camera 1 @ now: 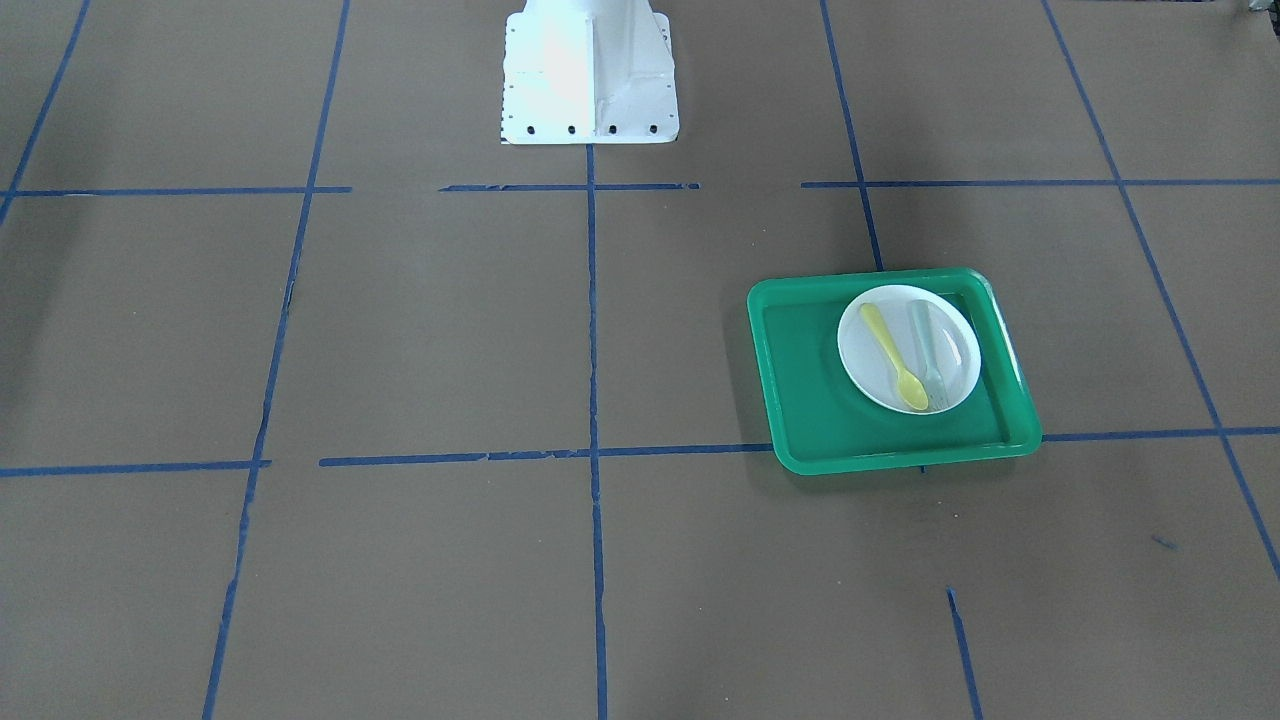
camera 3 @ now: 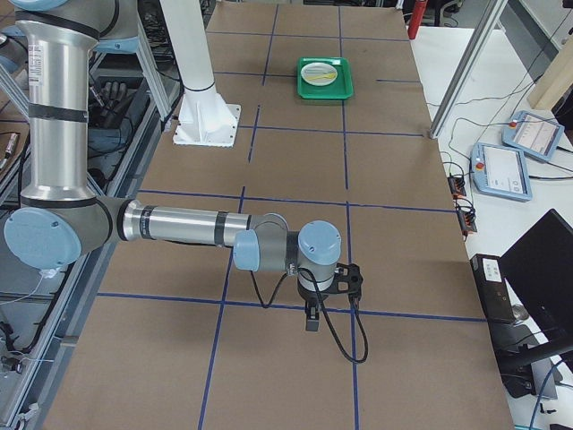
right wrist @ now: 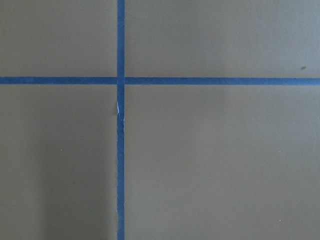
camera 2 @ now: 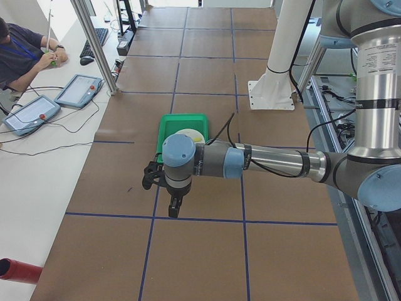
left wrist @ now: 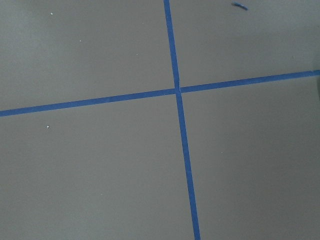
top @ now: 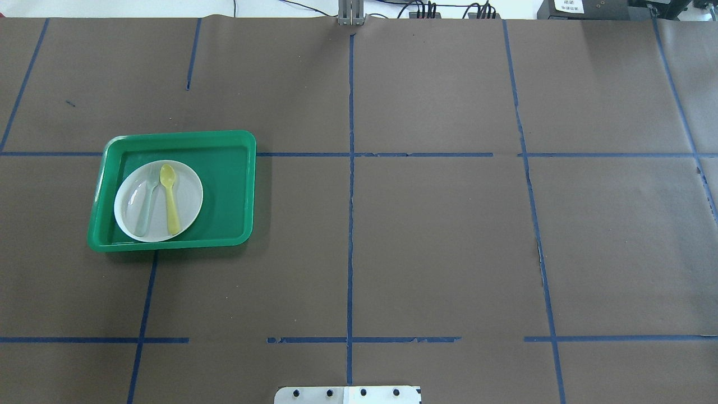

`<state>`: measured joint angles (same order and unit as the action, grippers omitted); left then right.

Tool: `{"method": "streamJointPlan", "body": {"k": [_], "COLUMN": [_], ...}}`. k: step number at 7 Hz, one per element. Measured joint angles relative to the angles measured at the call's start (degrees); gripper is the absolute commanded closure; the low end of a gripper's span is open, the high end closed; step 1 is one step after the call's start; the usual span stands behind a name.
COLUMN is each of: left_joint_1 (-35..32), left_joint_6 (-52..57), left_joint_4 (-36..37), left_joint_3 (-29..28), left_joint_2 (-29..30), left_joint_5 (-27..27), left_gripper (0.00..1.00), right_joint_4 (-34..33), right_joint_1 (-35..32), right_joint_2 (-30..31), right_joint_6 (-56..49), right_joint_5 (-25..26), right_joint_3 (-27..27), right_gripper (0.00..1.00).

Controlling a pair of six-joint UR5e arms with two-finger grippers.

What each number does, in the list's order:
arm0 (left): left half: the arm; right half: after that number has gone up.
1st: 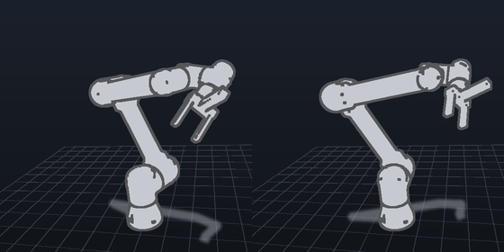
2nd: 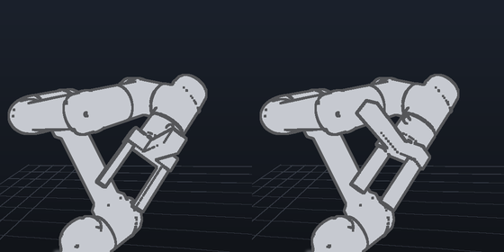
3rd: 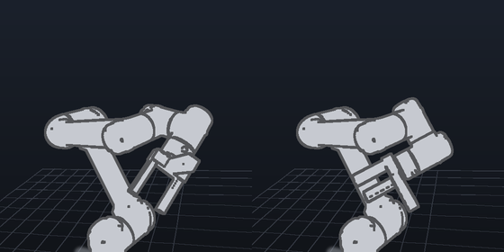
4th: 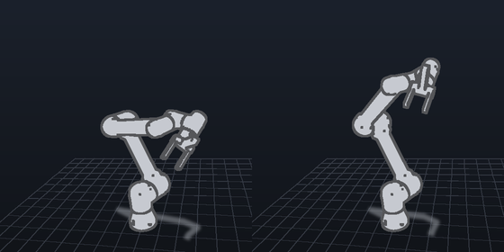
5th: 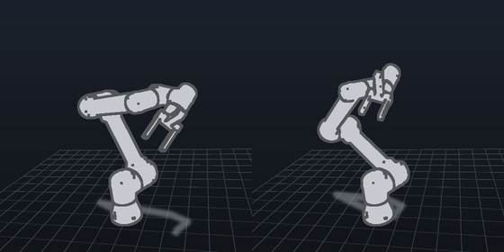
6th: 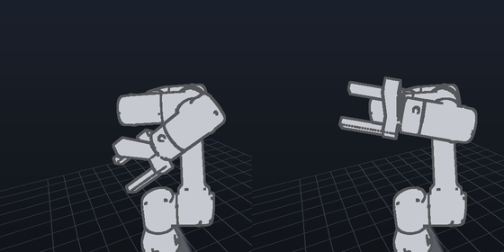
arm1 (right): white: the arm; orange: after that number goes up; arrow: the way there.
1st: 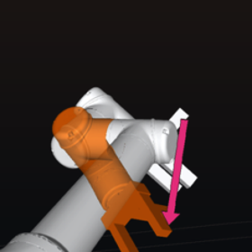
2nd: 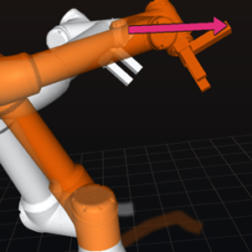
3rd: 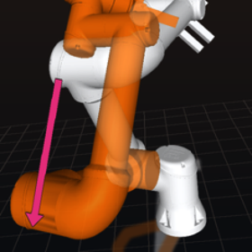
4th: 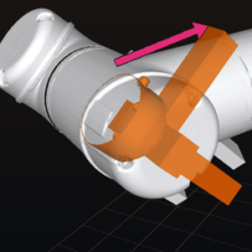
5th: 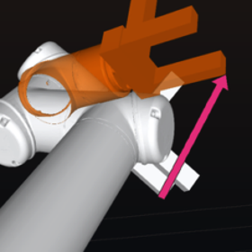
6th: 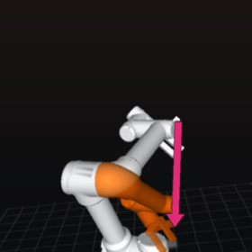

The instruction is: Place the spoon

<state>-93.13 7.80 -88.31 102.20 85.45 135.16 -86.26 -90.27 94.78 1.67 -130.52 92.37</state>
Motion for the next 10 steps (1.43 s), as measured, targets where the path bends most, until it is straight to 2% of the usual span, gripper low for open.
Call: {"method": "streamJointPlan", "body": {"k": [2, 4, 5, 7, 10], "left_joint_1": [3.94, 11.25, 16.69, 27.57, 40.95], "left_joint_6": [-2.38, -17.53, -28.81, -48.87, -65.76], "left_joint_4": [-4.22, -12.62, -17.35, -21.75, -22.44], "left_joint_3": [1.56, 2.35, 2.49, 2.42, 0.32], "left_joint_2": [0.62, 1.27, 2.38, 6.59, 13.29], "left_joint_5": [-0.07, -0.35, -2.08, -9.39, -17.17], "left_gripper": [0.0, 0.0, 0.0, 0.0, 0.0], "right_joint_4": [-0.01, 0.01, 0.0, 0.03, 0.02], "right_joint_1": [0.0, 0.0, 0.0, 0.0, 0.0], "right_joint_2": [-0.02, -0.01, -0.02, -0.02, 0.05], "right_joint_6": [0.0, 0.0, 0.0, 0.0, 0.0], "right_joint_5": [0.03, 0.01, 0.0, 0.0, 0.02], "right_joint_3": [0.0, 0.0, 0.0, 0.0, 0.0], "right_gripper": [0.0, 0.0, 0.0, 0.0, 0.0]}}
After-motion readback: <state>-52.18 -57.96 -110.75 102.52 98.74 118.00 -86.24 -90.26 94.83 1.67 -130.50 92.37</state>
